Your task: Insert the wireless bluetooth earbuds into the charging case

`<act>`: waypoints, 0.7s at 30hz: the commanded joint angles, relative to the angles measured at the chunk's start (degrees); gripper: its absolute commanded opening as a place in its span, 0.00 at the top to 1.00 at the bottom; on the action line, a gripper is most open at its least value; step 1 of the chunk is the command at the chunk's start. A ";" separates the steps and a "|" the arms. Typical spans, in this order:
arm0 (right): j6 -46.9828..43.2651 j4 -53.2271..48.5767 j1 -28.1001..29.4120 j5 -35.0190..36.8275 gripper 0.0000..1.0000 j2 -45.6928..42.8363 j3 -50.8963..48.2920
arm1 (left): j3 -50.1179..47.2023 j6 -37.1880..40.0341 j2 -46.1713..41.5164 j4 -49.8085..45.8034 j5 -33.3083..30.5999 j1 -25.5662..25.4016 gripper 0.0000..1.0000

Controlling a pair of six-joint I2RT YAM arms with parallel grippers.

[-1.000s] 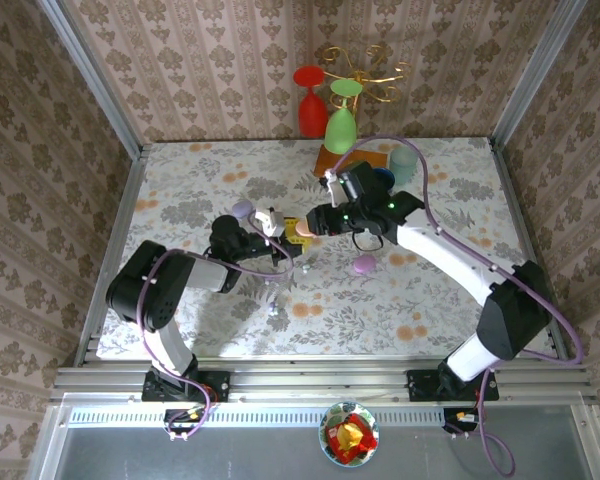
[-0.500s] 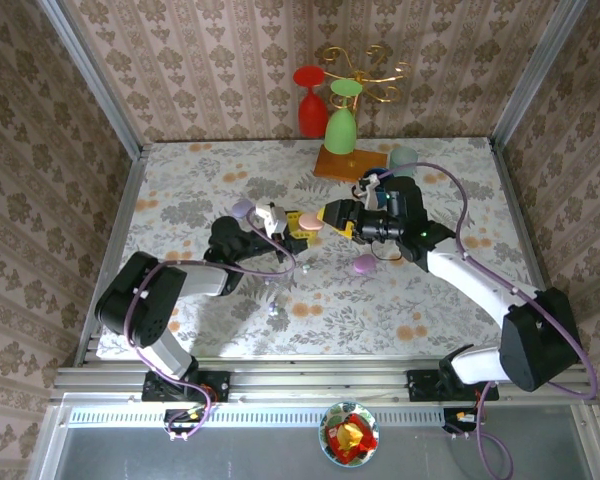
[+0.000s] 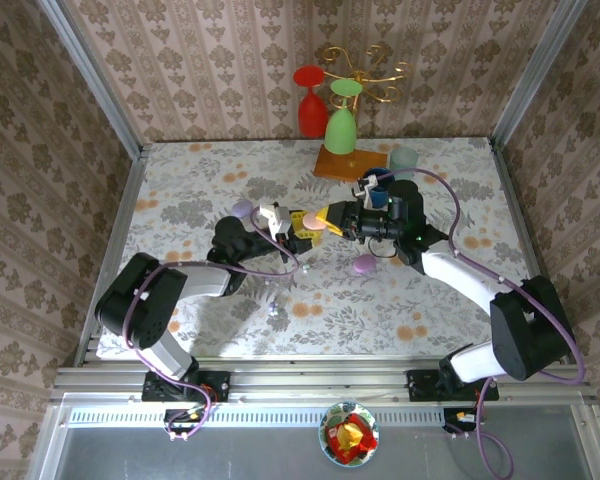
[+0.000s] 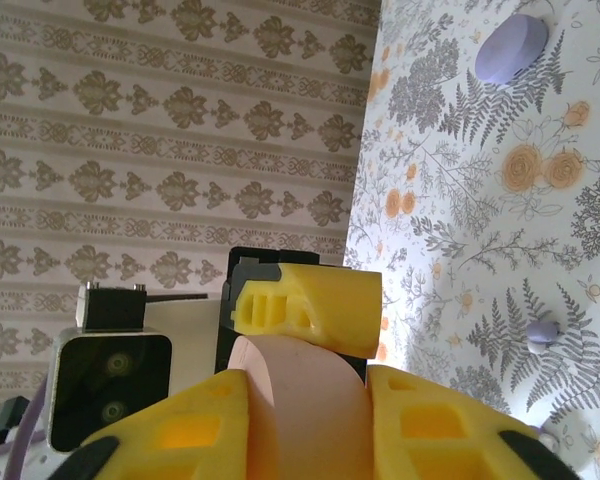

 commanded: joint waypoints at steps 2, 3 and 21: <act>0.33 1.10 -1.06 0.90 0.84 -1.31 -2.41 | 1.05 0.69 -0.23 2.02 0.48 -0.65 0.67; 0.03 0.71 -1.50 1.62 0.84 -1.33 -2.89 | 1.01 0.82 0.35 2.01 -0.03 -0.69 0.63; -10.15 -16.06 -26.54 19.64 0.85 -10.09 -18.19 | -4.08 6.55 1.07 0.67 -4.27 0.84 0.02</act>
